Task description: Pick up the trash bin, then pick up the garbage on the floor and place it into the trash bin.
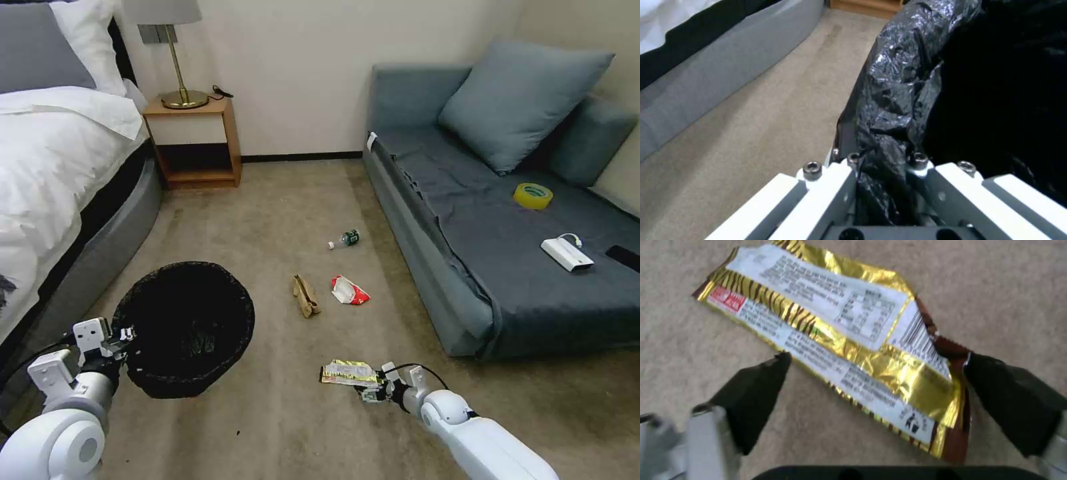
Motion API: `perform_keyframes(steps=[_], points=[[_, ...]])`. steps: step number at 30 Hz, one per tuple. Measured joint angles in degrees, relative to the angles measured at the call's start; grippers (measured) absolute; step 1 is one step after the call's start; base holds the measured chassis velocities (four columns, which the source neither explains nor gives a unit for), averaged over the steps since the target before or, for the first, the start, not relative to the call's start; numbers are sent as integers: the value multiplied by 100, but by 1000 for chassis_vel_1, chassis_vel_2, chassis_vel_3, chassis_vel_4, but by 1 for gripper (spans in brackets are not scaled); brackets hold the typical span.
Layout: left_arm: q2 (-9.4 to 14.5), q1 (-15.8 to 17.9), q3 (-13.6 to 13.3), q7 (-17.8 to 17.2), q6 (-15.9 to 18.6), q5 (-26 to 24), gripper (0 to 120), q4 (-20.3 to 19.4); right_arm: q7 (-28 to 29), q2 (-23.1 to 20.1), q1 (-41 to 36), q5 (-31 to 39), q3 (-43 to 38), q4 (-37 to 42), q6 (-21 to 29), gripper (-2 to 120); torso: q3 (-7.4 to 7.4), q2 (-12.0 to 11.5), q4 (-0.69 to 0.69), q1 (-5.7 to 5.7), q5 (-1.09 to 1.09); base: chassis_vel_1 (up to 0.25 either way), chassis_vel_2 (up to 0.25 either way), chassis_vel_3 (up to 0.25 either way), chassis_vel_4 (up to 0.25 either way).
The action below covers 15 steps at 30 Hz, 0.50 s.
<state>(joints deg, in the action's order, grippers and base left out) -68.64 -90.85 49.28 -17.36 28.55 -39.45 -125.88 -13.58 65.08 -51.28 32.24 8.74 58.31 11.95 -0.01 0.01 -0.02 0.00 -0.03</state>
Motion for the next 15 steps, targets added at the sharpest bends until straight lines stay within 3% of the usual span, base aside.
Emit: perform_keyframes(steps=[15], points=[[-20, 5, 5, 0, -36, -37, 3, 45, 62, 82, -7, -61, 17, -56, -56, 46, 0, 1, 4, 0, 2, 0, 0, 0, 0]])
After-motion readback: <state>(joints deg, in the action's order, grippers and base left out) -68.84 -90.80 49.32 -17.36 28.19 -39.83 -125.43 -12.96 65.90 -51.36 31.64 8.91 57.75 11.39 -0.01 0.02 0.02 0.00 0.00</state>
